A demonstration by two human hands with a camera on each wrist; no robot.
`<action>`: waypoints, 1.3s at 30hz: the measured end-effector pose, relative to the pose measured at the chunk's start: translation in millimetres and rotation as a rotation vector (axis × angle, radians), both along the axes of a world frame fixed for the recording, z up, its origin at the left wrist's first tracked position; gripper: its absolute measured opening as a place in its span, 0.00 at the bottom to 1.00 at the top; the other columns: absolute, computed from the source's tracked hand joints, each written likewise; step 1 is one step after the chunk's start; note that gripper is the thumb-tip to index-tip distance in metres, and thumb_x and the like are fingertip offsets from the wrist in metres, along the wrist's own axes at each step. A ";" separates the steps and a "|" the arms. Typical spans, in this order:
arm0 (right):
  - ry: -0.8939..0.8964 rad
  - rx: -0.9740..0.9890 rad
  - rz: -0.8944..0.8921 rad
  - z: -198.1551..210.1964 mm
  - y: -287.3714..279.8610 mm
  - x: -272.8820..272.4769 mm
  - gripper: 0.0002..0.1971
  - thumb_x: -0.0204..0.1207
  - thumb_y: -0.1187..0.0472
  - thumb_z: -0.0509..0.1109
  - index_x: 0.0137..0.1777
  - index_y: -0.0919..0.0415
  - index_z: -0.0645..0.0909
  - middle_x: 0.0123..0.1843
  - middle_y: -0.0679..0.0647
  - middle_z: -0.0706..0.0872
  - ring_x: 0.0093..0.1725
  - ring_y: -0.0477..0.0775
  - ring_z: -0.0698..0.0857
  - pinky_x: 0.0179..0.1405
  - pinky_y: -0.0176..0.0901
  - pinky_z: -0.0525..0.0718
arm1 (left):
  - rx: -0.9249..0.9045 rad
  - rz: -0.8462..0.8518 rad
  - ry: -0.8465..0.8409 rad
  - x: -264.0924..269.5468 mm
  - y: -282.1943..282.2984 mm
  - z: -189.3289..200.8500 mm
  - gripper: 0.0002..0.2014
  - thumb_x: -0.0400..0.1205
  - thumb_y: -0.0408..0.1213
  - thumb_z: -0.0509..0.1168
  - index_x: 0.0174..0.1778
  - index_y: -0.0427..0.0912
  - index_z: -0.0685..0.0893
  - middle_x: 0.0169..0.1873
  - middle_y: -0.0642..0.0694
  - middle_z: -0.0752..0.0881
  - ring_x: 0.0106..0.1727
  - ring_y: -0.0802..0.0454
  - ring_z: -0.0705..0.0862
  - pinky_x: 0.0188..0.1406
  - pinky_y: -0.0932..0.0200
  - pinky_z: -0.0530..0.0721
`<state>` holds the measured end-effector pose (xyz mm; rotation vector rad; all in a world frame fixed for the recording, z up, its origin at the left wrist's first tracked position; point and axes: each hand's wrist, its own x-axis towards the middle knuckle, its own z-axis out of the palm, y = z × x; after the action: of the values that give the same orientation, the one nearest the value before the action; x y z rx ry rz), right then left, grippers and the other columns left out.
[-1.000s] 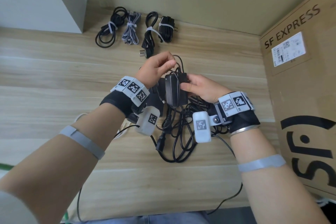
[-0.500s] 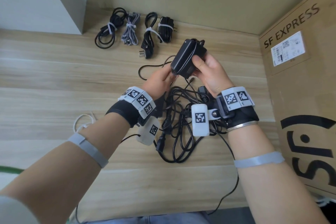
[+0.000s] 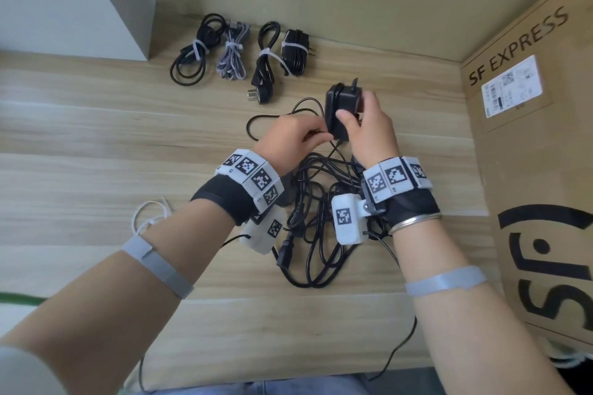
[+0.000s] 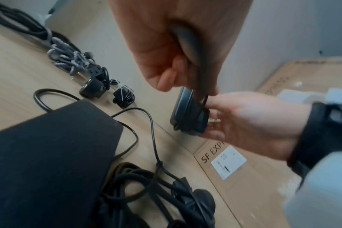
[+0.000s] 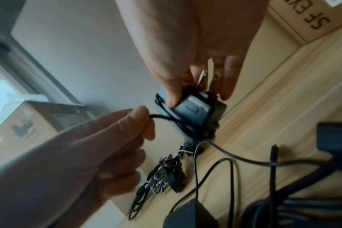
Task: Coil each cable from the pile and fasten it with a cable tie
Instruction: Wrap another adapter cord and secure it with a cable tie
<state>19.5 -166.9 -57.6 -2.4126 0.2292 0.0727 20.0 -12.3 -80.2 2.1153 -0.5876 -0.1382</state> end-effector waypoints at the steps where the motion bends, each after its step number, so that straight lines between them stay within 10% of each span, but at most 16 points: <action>1: 0.046 -0.028 0.039 0.4 0.4 -0.2 0.19 0.80 0.53 0.64 0.67 0.62 0.70 0.57 0.62 0.84 0.57 0.64 0.81 0.55 0.54 0.81 | -0.023 0.024 -0.018 2.5 1.5 0.5 0.09 0.78 0.37 0.68 0.41 0.32 0.86 0.33 0.43 0.83 0.35 0.52 0.77 0.32 0.70 0.68; 9: 0.369 -0.078 0.370 12.6 -2.3 -2.3 0.16 0.83 0.57 0.60 0.70 0.57 0.71 0.64 0.57 0.82 0.54 0.52 0.79 0.48 0.41 0.72 | -0.079 0.097 -0.079 16.0 8.0 7.7 0.14 0.66 0.41 0.78 0.35 0.36 0.83 0.28 0.55 0.77 0.29 0.60 0.74 0.31 0.71 0.71; 12: 0.439 0.058 0.403 8.7 -3.8 -2.8 0.18 0.83 0.58 0.60 0.72 0.55 0.71 0.65 0.57 0.82 0.63 0.55 0.81 0.64 0.51 0.77 | -0.196 0.168 -0.022 21.4 13.0 2.5 0.15 0.66 0.43 0.78 0.34 0.37 0.82 0.26 0.61 0.74 0.28 0.68 0.75 0.31 0.75 0.69; 17: 0.475 0.407 0.325 8.3 -4.6 -10.5 0.16 0.85 0.62 0.57 0.71 0.58 0.71 0.60 0.55 0.83 0.63 0.54 0.82 0.70 0.55 0.76 | -0.297 0.196 0.068 26.2 16.1 -5.1 0.09 0.74 0.41 0.72 0.34 0.42 0.80 0.26 0.58 0.75 0.27 0.67 0.74 0.30 0.72 0.69; 21: 0.461 0.742 0.202 13.2 -1.0 -14.0 0.15 0.83 0.64 0.56 0.69 0.61 0.70 0.51 0.49 0.84 0.47 0.40 0.86 0.51 0.38 0.86 | -0.319 0.201 0.162 22.4 13.1 -14.3 0.10 0.82 0.40 0.60 0.36 0.42 0.77 0.22 0.55 0.71 0.21 0.65 0.72 0.25 0.65 0.67; 26: 0.338 0.972 0.057 21.0 2.1 -8.8 0.12 0.79 0.62 0.59 0.61 0.59 0.74 0.51 0.53 0.86 0.47 0.48 0.87 0.49 0.44 0.88 | -0.269 0.170 0.292 15.6 7.4 -24.3 0.14 0.86 0.36 0.53 0.34 0.51 0.73 0.23 0.51 0.70 0.20 0.61 0.69 0.24 0.59 0.70; 34: 0.058 0.923 -0.203 16.5 -3.6 6.6 0.12 0.82 0.63 0.61 0.64 0.61 0.71 0.61 0.58 0.82 0.63 0.59 0.82 0.63 0.56 0.82 | -0.150 0.036 0.426 0.2 0.1 -22.7 0.14 0.86 0.34 0.53 0.35 0.48 0.76 0.19 0.51 0.71 0.16 0.61 0.69 0.24 0.62 0.72; 39: -0.043 0.550 -0.294 10.7 -3.7 10.2 0.12 0.80 0.57 0.66 0.60 0.56 0.72 0.57 0.52 0.82 0.58 0.53 0.83 0.59 0.56 0.85 | 0.070 -0.027 0.202 -5.0 -0.4 -10.0 0.10 0.84 0.38 0.59 0.46 0.38 0.84 0.35 0.42 0.83 0.35 0.50 0.77 0.37 0.60 0.73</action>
<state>29.7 -170.6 -46.9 -1.8132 0.4738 -0.0463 15.0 -12.7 -90.2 2.1293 -0.4969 -0.3879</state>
